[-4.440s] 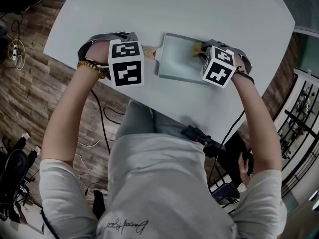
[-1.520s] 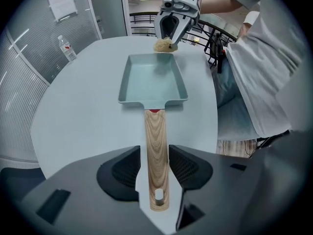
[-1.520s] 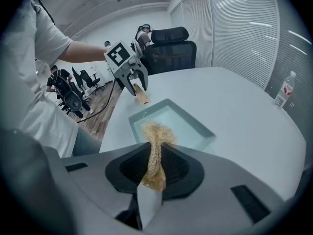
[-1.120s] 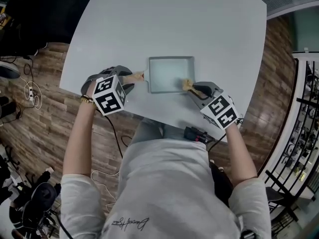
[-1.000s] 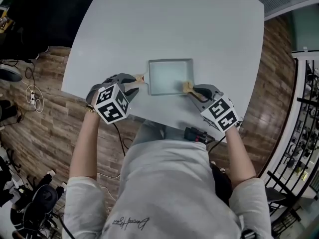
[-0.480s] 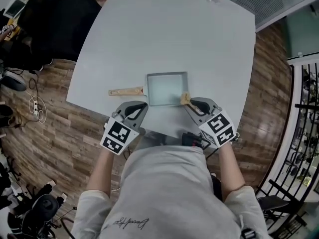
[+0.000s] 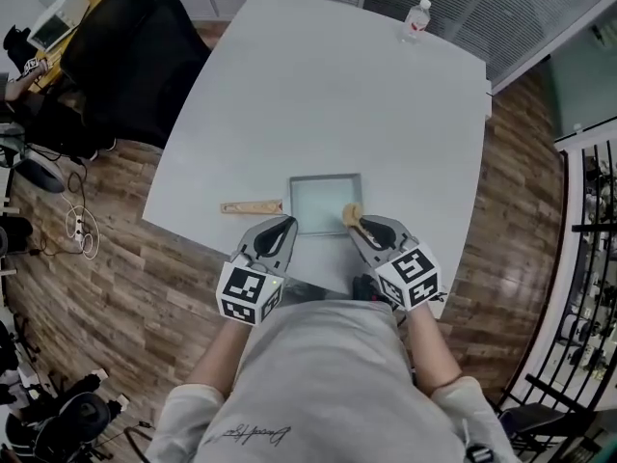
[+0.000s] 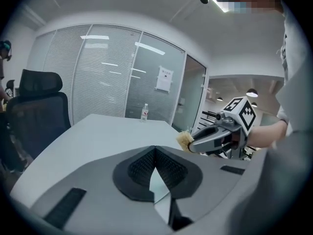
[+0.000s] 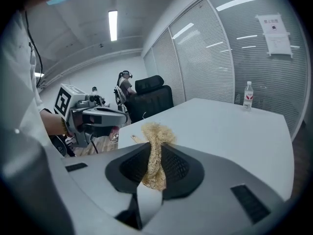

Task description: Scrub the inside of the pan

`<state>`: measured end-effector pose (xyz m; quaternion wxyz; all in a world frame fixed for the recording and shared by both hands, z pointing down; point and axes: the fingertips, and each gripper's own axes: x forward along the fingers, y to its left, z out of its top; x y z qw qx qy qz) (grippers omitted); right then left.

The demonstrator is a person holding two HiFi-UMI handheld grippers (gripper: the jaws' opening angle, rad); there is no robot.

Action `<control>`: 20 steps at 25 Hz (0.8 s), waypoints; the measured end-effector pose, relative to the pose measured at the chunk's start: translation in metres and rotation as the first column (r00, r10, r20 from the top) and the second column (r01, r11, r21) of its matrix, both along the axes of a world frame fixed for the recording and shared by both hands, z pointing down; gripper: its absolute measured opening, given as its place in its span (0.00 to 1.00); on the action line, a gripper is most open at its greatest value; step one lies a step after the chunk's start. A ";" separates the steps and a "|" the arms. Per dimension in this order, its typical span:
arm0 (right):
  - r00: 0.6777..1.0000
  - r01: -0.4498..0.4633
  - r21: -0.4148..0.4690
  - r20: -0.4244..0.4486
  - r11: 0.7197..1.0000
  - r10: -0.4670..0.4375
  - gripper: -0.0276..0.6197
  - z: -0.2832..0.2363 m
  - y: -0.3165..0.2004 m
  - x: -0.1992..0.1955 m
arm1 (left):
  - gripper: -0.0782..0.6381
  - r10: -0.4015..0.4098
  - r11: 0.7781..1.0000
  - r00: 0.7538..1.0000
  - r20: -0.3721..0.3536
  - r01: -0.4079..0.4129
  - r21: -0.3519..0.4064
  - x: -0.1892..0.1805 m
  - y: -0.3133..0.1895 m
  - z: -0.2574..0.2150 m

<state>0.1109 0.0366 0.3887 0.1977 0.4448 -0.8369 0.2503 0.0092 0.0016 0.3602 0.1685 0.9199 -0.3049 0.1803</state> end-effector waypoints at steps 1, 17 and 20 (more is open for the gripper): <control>1.000 -0.004 0.005 -0.001 1.000 0.004 0.16 -0.001 0.000 -0.001 | 0.12 -0.003 1.000 1.000 0.004 0.003 0.002 0.000 -0.002 0.000; 0.998 0.028 0.020 0.060 0.999 -0.029 0.16 -0.010 -0.004 -0.016 | 0.12 -0.075 0.997 0.997 -0.007 0.075 0.005 0.006 -0.021 -0.009; 0.998 0.027 0.025 0.057 0.999 -0.028 0.16 -0.011 -0.006 -0.016 | 0.12 -0.069 0.998 0.998 0.002 0.069 0.008 0.006 -0.020 -0.011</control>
